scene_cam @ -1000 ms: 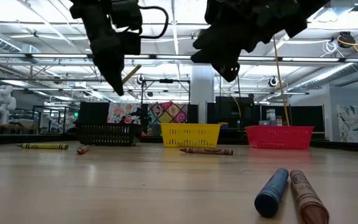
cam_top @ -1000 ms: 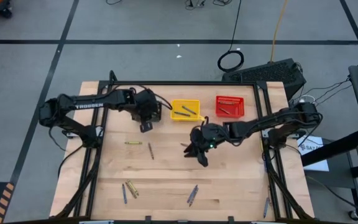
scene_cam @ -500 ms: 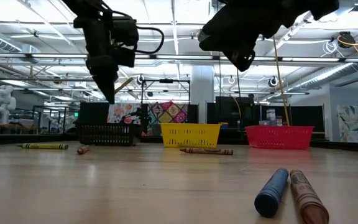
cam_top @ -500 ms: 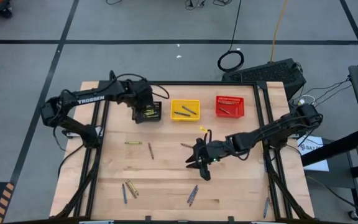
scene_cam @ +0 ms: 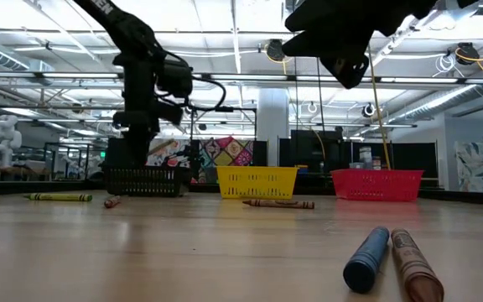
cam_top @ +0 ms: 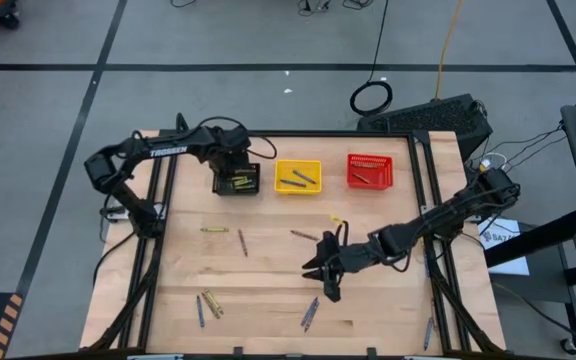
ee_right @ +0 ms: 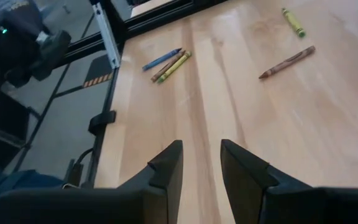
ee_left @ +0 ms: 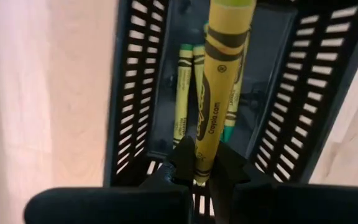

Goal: Sort crayons
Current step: Put the green crayon into the black bin

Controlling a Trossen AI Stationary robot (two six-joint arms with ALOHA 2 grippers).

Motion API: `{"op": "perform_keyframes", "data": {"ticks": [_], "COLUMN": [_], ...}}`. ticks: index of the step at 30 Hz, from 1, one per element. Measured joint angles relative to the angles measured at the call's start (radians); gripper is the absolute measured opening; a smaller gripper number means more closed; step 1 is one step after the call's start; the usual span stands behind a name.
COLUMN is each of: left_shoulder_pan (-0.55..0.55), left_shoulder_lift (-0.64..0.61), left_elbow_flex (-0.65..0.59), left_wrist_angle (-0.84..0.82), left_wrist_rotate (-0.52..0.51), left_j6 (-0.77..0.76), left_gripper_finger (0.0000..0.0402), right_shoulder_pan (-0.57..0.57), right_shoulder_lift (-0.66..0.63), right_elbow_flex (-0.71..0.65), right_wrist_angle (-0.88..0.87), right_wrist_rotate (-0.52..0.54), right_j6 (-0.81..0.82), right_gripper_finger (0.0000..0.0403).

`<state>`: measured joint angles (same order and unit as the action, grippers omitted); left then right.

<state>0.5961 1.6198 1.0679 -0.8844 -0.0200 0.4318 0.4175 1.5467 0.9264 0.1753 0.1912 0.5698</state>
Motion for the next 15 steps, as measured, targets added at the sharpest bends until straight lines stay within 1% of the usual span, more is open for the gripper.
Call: {"op": "perform_keyframes", "data": {"ticks": [5,11,15], "left_shoulder_pan": [-0.001,-0.001,-0.001], "left_shoulder_lift": [0.025,0.026,0.026], "left_elbow_flex": [0.0,0.0,0.0], "left_wrist_angle": [0.003,0.002,0.001], "left_wrist_rotate": [-0.007,-0.011,-0.011], "left_j6": [0.022,0.029,0.028], "left_gripper_finger": [0.0018,0.002,0.0043], "right_shoulder_pan": [0.017,0.033,0.043], "right_shoulder_lift": [0.0,0.0,0.0], "right_elbow_flex": [0.0,0.0,0.0], "right_wrist_angle": [-0.001,0.0,-0.001], "right_wrist_rotate": [0.045,0.063,0.099], "right_j6": [0.038,0.048,0.048], "right_gripper_finger": [0.0096,0.0096,0.0096]}}
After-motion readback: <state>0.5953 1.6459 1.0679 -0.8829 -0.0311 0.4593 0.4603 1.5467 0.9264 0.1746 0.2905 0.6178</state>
